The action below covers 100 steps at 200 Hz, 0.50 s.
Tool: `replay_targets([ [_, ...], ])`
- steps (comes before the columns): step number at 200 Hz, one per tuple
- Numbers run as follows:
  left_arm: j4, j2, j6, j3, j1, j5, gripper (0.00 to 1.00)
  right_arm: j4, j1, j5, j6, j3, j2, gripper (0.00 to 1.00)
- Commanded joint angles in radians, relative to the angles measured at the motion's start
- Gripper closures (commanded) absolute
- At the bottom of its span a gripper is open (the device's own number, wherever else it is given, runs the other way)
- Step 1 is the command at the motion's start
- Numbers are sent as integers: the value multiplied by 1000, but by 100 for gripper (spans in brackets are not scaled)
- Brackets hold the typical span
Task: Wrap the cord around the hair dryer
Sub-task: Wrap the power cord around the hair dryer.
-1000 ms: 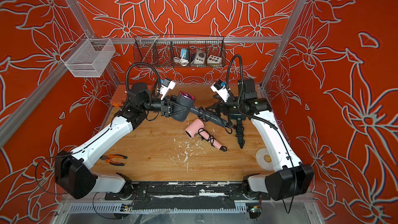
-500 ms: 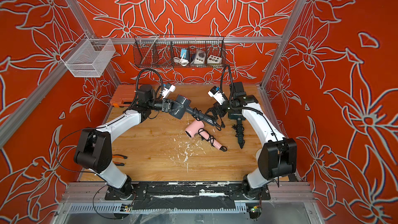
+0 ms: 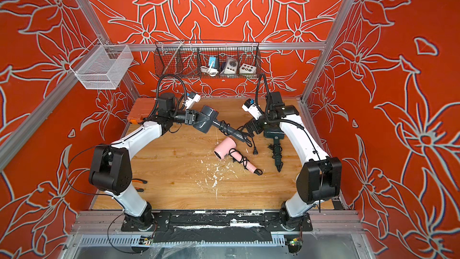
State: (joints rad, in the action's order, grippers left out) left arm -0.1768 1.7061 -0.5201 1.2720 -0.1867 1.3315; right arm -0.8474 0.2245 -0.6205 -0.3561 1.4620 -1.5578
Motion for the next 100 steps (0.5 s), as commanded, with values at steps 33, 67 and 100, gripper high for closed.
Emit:
replay_targets([
  [33, -51, -6, 30, 66, 16, -61, 100, -135, 13, 39, 26, 35, 70, 2],
  [67, -39, -11, 35, 65, 16, -69, 100, -179, 13, -39, 40, 62, 112, 1],
  [100, -52, -16, 25, 61, 16, -71, 100, -151, 46, -114, 69, 28, 188, 1],
])
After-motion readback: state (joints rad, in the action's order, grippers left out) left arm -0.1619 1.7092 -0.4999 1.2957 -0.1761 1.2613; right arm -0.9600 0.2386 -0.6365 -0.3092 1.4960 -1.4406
